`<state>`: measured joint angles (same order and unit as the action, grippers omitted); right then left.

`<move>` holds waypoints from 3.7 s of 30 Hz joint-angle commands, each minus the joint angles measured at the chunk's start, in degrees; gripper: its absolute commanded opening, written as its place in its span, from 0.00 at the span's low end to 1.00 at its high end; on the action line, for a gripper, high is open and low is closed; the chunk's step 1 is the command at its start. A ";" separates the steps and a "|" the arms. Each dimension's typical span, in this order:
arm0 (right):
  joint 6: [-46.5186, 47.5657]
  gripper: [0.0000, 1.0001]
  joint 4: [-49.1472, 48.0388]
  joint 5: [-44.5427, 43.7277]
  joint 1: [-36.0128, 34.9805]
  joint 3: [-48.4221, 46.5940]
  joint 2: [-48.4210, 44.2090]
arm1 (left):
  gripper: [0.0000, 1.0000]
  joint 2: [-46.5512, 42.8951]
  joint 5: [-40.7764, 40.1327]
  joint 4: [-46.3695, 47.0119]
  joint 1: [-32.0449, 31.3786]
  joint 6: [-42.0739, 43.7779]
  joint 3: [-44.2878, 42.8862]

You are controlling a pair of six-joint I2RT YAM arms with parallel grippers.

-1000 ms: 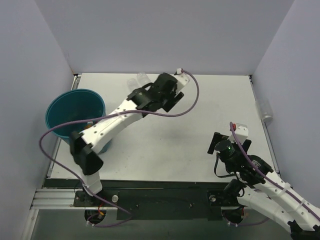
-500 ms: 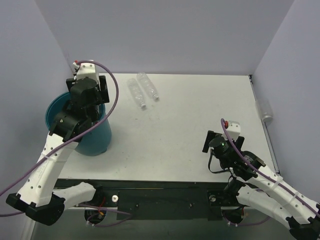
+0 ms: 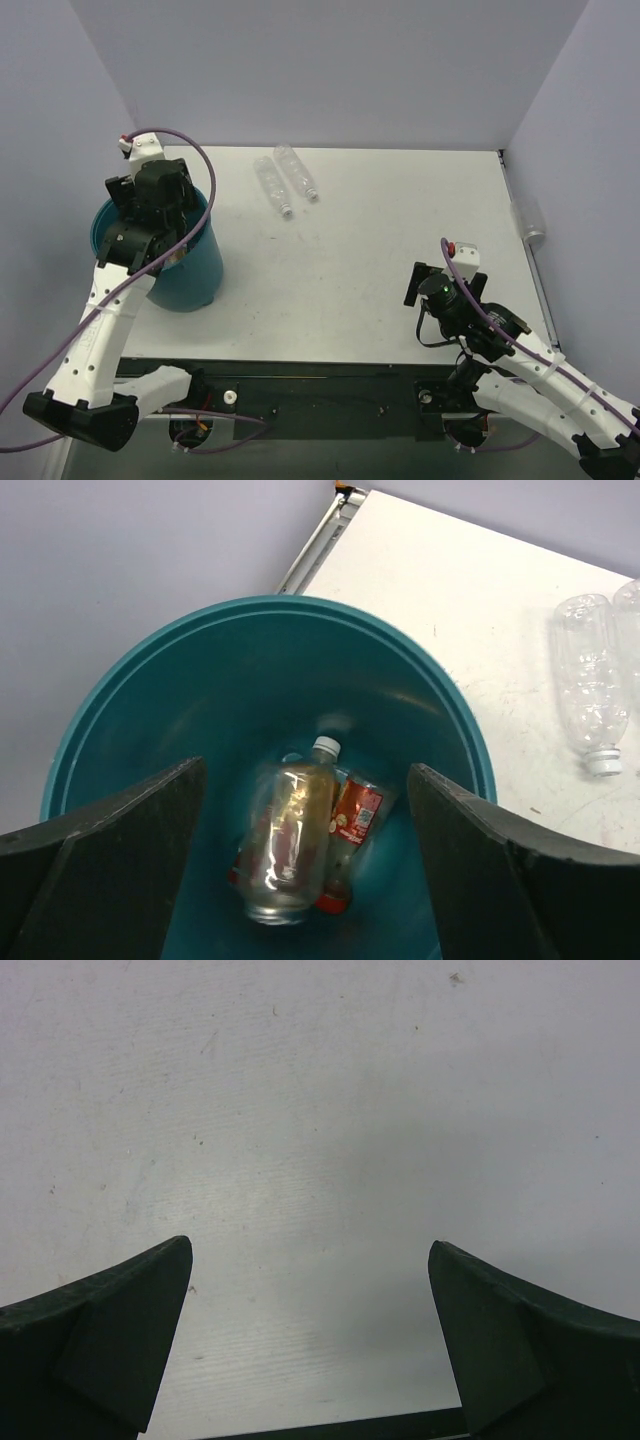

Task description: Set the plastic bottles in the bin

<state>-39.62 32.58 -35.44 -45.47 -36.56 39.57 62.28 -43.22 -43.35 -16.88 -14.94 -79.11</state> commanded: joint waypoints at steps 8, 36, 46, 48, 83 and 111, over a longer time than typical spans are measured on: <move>-1.43 0.99 -0.76 -0.51 -0.41 0.61 -0.02 | 0.93 20.67 -0.28 -1.38 -13.33 -2.91 -24.93; -5.91 0.98 8.20 -2.88 -0.84 -0.10 -7.14 | 0.89 72.27 -5.73 6.35 -16.60 -25.49 -42.80; -6.26 0.98 8.64 -2.62 -0.84 -0.53 -6.44 | 0.76 74.04 -5.03 7.05 -13.53 -30.76 -38.93; -6.26 0.98 8.56 -2.79 -0.84 -0.71 -6.00 | 0.74 74.12 -5.03 7.32 -13.44 -31.03 -37.53; -5.39 0.98 6.36 -1.74 -1.02 0.26 -5.56 | 0.00 16.49 -1.78 21.82 -19.06 -2.91 -5.73; -3.98 0.98 1.70 1.08 -1.29 0.08 -2.21 | 0.87 -5.96 -4.08 3.71 -7.64 -7.65 8.46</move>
<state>-43.07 33.69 -33.36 -46.24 -36.10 38.63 54.08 -51.81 -44.27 -24.64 -25.41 -67.53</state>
